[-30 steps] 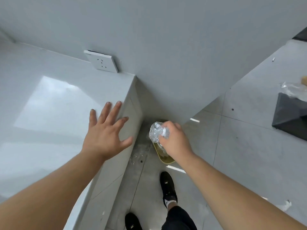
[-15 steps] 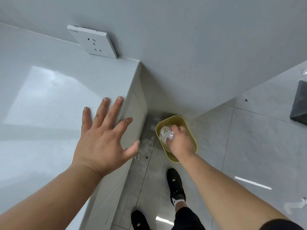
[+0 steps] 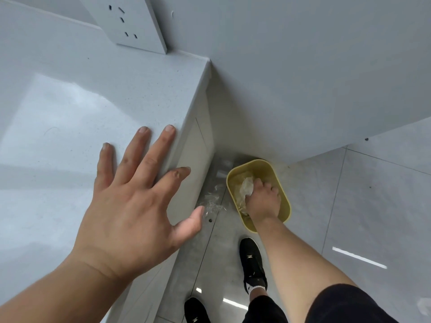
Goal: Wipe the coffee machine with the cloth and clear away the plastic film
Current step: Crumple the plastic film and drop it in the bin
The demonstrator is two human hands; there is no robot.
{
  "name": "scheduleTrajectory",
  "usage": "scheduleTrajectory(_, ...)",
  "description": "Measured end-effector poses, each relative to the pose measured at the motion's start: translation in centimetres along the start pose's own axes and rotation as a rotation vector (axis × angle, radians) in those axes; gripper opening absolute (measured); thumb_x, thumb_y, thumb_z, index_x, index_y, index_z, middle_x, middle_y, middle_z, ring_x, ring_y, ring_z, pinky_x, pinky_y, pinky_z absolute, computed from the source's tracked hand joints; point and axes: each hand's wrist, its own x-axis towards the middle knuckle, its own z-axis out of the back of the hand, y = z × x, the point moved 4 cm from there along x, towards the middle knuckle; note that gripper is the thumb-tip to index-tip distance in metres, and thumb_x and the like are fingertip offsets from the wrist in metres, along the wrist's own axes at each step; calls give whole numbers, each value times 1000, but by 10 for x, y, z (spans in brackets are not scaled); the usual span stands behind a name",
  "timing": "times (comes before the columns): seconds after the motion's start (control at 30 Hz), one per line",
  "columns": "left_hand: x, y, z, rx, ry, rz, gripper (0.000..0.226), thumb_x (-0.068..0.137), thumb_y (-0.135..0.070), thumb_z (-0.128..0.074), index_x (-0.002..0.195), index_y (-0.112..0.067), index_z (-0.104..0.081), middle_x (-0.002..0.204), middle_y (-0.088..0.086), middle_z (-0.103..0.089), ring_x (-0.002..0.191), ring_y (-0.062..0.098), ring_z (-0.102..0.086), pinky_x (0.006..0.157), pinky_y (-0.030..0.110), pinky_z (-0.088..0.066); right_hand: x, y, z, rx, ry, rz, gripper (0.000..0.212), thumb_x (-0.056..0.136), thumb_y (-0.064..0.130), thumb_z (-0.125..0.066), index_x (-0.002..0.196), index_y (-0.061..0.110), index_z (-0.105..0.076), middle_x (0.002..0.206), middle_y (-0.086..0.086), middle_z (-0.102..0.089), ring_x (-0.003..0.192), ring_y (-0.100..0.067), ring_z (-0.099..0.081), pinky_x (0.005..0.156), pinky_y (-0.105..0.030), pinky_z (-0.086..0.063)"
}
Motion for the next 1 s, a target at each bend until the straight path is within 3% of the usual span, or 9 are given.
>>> scheduleTrajectory(0.17, 1, 1, 0, -12, -6, 1, 69, 88, -77, -46, 122, -23, -72, 173, 4, -23, 159, 34, -20, 117, 74, -20, 6, 2, -19, -10, 128, -28, 77, 99, 45, -63, 160, 20, -24, 164, -17, -34, 148, -49, -33, 118, -62, -36)
scheduleTrajectory(0.3, 0, 0, 1, -11, -15, -2, 66, 86, -75, -52, 119, -23, -74, 173, 5, -24, 159, 34, -21, 117, 74, -21, 5, 4, -22, -34, 134, 15, 81, 102, 42, -59, 164, 18, -12, 170, -17, -22, 156, -48, -17, 124, -64, -23)
scheduleTrajectory(0.7, 0, 0, 1, -15, 4, 2, 63, 83, -72, -57, 118, -22, -75, 174, 5, -22, 160, 34, -18, 117, 74, -19, -3, 7, 5, -25, 111, 126, 77, 100, 45, -59, 161, 21, -21, 168, -14, -31, 156, -44, -20, 126, -61, -22)
scheduleTrajectory(1.0, 0, -1, 0, -12, 20, 24, 61, 83, -72, -54, 115, -25, -75, 174, 3, -18, 161, 33, -14, 122, 71, -14, -26, 11, 46, -65, 66, 241, 84, 93, 57, -61, 160, 20, -26, 163, -14, -37, 154, -45, -25, 125, -61, -23)
